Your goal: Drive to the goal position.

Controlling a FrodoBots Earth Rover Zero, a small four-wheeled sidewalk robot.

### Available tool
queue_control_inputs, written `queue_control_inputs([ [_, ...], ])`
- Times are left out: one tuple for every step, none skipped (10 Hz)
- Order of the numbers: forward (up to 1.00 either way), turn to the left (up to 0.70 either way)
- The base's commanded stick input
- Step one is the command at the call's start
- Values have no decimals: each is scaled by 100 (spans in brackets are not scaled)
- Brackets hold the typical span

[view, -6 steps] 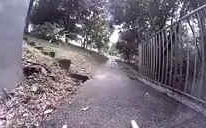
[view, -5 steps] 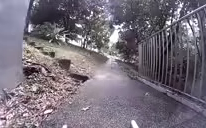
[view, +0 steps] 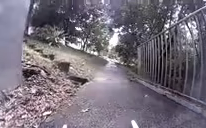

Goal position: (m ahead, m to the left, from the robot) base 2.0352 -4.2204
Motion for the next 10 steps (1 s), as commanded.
queue_control_inputs([
  [0, 0],
  [0, 0],
  [0, 0],
  [0, 0],
  [0, 0],
  [0, 0],
  [0, 0],
  [0, 0],
  [52, 3],
  [70, 32],
])
